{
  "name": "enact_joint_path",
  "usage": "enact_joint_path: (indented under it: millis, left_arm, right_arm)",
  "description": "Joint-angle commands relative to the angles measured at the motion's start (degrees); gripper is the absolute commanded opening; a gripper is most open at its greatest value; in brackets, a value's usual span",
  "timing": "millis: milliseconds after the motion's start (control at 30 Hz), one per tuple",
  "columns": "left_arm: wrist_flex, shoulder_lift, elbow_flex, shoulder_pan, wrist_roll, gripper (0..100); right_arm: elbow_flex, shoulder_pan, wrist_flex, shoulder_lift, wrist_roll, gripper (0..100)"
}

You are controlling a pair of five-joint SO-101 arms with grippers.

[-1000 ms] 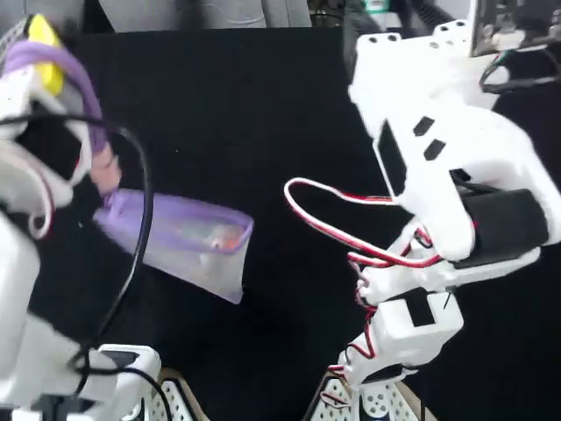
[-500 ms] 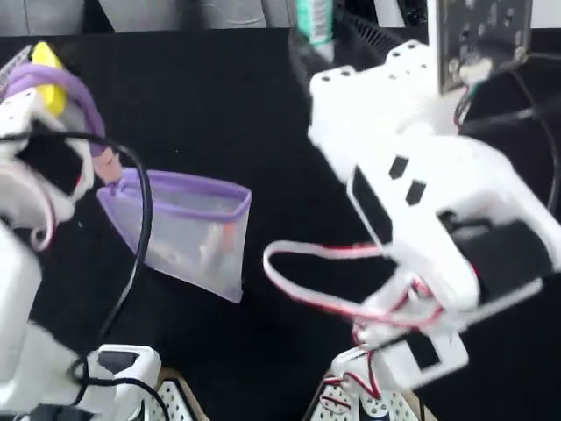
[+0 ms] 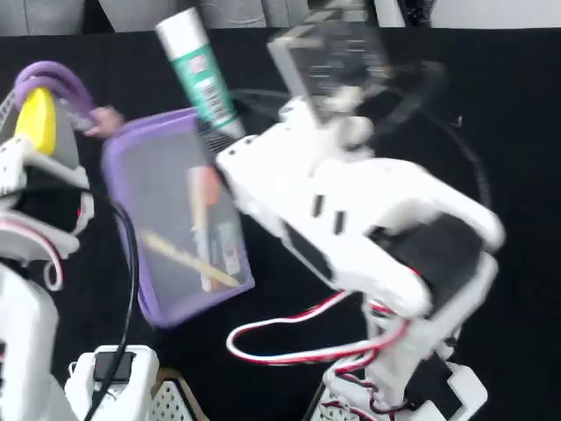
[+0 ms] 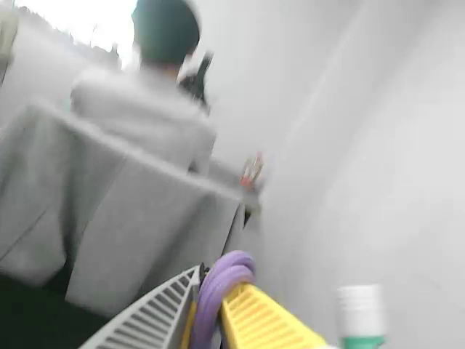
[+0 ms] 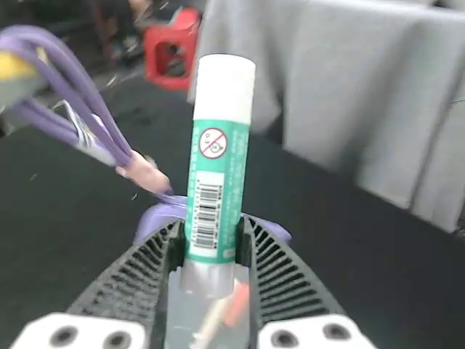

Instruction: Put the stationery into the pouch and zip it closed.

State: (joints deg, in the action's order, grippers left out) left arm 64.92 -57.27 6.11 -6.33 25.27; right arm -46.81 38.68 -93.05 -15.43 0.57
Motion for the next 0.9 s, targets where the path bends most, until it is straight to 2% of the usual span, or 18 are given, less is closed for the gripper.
enact_joint_path:
  millis: [0,100,200,300,433,533,733,867]
  left_arm:
    - [-16.88,-14.42,-24.48,-0.13,0.7,3]
    - [-25.05,-27.16,-34.77,1.71,0.7,3]
    - [-34.46,-37.71,-42.68,9.27,-0.18,3]
    - [-42.29,-39.56,-47.34,17.71,-7.03,3]
    - [-48.0,-29.89,-47.78,23.78,-13.89,3]
    - [-49.49,-19.78,-43.21,23.87,-13.1,3]
    - [-49.32,0.0,-25.19,24.22,-10.2,3]
    - [-49.14,10.2,-10.33,29.67,-9.85,3]
  right_arm:
    - [12.53,1.76,8.18,-6.55,0.44,1.1]
    - [23.25,0.35,15.82,-13.76,0.53,1.1]
    - [36.18,-0.09,26.99,-23.25,0.44,1.1]
    - [49.89,-0.09,38.95,-33.89,0.44,1.1]
    - [64.84,-3.96,52.4,-46.73,0.53,1.1]
    - [71.69,-8.26,58.73,-53.05,0.53,1.1]
    - [73.54,-13.01,60.75,-55.96,0.18,1.1]
    - [73.36,-18.11,61.01,-56.4,0.09,1.1]
